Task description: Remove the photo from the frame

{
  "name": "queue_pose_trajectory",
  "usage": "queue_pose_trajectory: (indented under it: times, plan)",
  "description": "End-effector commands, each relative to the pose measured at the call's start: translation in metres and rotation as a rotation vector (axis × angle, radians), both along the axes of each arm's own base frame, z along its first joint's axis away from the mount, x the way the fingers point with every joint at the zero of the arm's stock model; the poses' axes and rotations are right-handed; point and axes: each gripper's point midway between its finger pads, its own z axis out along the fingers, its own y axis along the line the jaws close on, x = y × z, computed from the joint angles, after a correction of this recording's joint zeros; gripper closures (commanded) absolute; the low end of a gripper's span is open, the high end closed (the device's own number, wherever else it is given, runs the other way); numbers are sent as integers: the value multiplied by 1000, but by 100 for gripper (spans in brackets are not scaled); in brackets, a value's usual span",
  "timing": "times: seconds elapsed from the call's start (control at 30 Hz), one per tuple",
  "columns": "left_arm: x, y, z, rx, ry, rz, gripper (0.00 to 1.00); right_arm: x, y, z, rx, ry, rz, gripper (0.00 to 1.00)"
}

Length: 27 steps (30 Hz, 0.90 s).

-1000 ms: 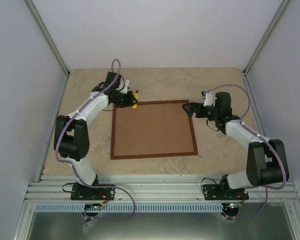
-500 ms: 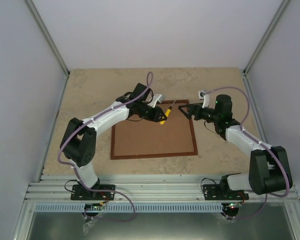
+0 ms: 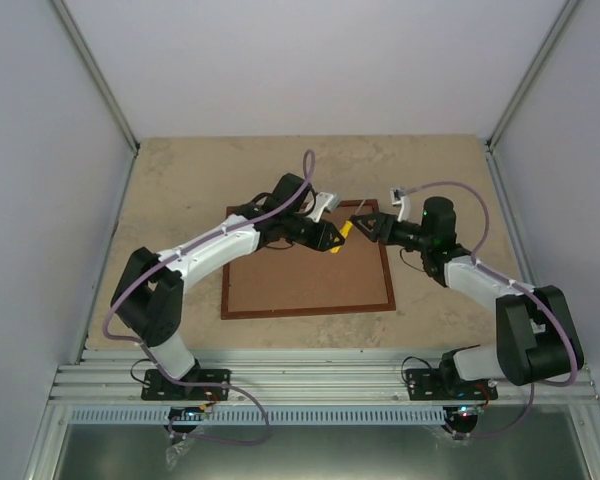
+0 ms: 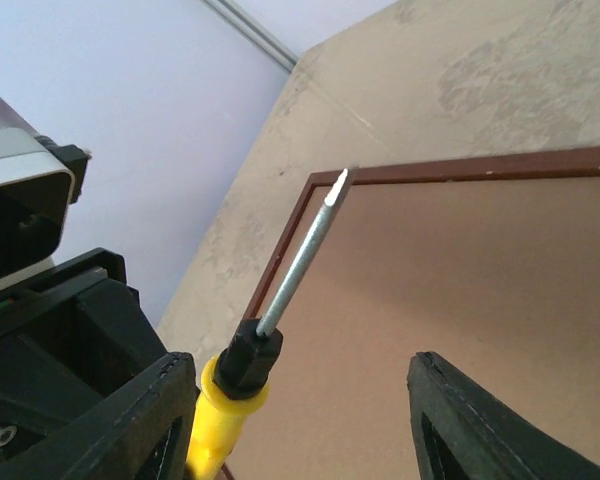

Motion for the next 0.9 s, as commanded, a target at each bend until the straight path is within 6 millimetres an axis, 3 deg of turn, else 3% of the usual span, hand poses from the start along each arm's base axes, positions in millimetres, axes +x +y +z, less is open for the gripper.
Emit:
queue_pose_trajectory:
  times: [0.0, 0.27, 0.6, 0.73, 0.87]
  plan:
    - [1, -4, 14, -10, -82, 22, 97, -2, 9, 7, 38, 6, 4, 43]
    - [-7, -10, 15, 9, -123, 25, 98, -8, 21, 13, 87, 68, -16, 58]
    - [-11, -10, 23, 43, -192, 30, 96, -15, 20, 14, 149, 158, -65, 84]
    - [-11, -9, 26, 48, -213, 39, 90, -19, 17, 17, 186, 188, -91, 99]
    - [-11, -8, 32, 16, -232, 60, 76, -24, 16, 24, 239, 221, -105, 99]
